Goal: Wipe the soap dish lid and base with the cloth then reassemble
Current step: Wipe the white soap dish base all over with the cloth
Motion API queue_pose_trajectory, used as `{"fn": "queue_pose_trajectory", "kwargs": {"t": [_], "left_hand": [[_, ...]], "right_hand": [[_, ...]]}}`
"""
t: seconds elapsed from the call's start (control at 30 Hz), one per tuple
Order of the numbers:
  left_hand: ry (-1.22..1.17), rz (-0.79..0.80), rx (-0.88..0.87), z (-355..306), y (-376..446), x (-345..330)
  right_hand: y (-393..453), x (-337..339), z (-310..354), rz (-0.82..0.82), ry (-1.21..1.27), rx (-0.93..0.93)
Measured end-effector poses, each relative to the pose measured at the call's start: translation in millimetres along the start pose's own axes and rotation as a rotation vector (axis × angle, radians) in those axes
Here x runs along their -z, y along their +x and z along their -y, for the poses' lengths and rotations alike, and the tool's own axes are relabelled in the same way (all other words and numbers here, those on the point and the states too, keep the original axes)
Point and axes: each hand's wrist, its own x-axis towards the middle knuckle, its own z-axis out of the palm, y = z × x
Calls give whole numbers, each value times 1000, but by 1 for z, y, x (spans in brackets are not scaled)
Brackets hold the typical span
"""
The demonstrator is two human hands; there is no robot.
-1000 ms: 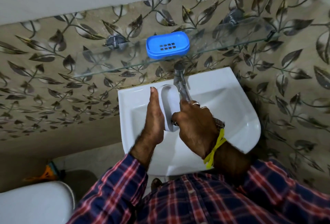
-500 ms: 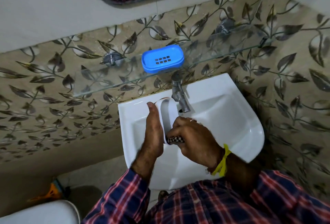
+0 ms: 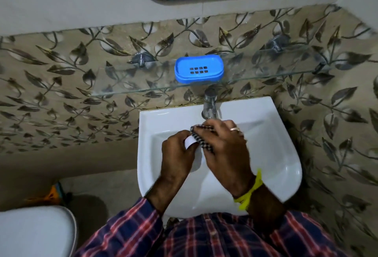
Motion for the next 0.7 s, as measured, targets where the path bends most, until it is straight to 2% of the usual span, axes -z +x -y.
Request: {"fn": "queue_pose_trajectory", "kwargs": {"t": [0.1, 0.2, 0.33, 0.4, 0.43, 0.57, 0.63, 0.7], "left_hand": [[112, -41, 0, 0, -1, 3], [101, -115, -12, 1, -4, 8], [33, -186, -41, -3, -9, 12], [-2, -202, -31, 0, -9, 19], [-5, -193, -20, 3, -8, 22], [-25, -194, -8, 10, -10, 28], [-43, -241, -26, 10, -13, 30], [-57, -272, -29, 10, -15, 32]], "right_hand": [[1, -6, 6, 77, -127, 175], [-2, -7, 6, 130, -166, 222], [-9, -13, 4, 105, -128, 89], [-5, -18, -2, 75, -23, -55], [-4, -20, -2, 65, 44, -71], [-7, -20, 28, 82, 87, 177], [-6, -20, 29, 72, 89, 150], [-5, -23, 16, 49, 125, 28]]}}
